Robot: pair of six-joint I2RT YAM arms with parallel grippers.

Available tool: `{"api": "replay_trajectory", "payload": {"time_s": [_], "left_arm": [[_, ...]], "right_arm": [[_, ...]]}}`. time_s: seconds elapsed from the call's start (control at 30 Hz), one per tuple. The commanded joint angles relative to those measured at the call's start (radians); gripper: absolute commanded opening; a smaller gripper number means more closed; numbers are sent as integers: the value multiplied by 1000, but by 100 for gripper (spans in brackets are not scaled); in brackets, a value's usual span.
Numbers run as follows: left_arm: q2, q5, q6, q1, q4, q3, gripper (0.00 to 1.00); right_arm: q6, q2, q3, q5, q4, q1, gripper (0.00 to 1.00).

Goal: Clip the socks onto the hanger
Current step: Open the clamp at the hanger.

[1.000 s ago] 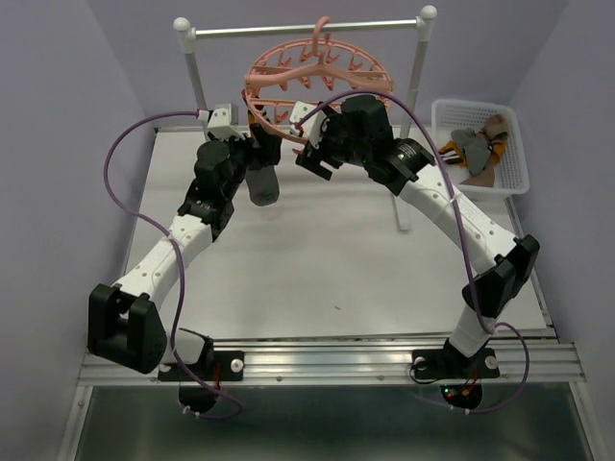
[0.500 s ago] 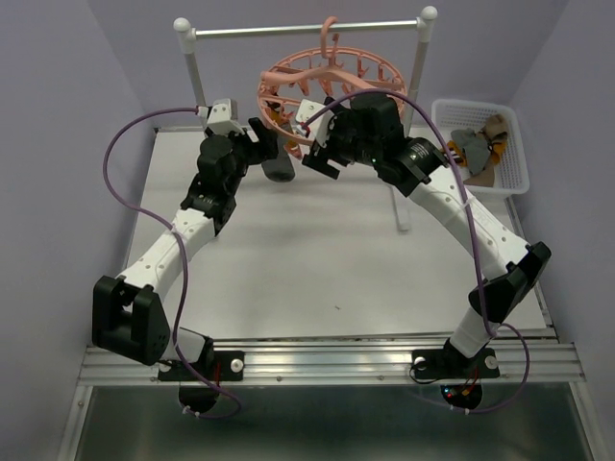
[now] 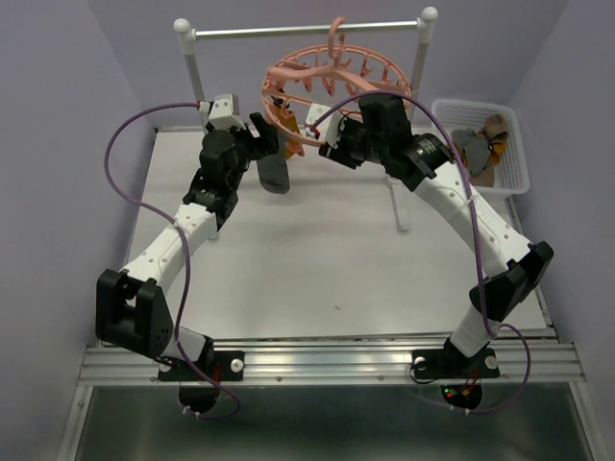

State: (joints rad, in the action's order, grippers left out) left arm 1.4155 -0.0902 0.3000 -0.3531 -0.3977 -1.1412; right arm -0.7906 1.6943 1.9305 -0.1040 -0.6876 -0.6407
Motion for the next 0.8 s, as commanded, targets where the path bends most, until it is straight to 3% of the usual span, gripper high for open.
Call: {"api": "replay_trajectory", "payload": {"time_s": [0.0, 0.37, 0.6, 0.77], "left_arm": [[-9, -13, -15, -1, -49, -72, 87], [-96, -6, -35, -3, -44, 1, 96], [-243, -17, -70, -1, -32, 141, 99], [-308, -58, 22, -3, -15, 196, 99]], "right_arm": [[10, -30, 19, -5, -6, 7, 44], [109, 36, 105, 10, -1, 7, 30], [157, 39, 104, 16, 13, 7, 29], [204, 56, 114, 32, 23, 7, 29]]}}
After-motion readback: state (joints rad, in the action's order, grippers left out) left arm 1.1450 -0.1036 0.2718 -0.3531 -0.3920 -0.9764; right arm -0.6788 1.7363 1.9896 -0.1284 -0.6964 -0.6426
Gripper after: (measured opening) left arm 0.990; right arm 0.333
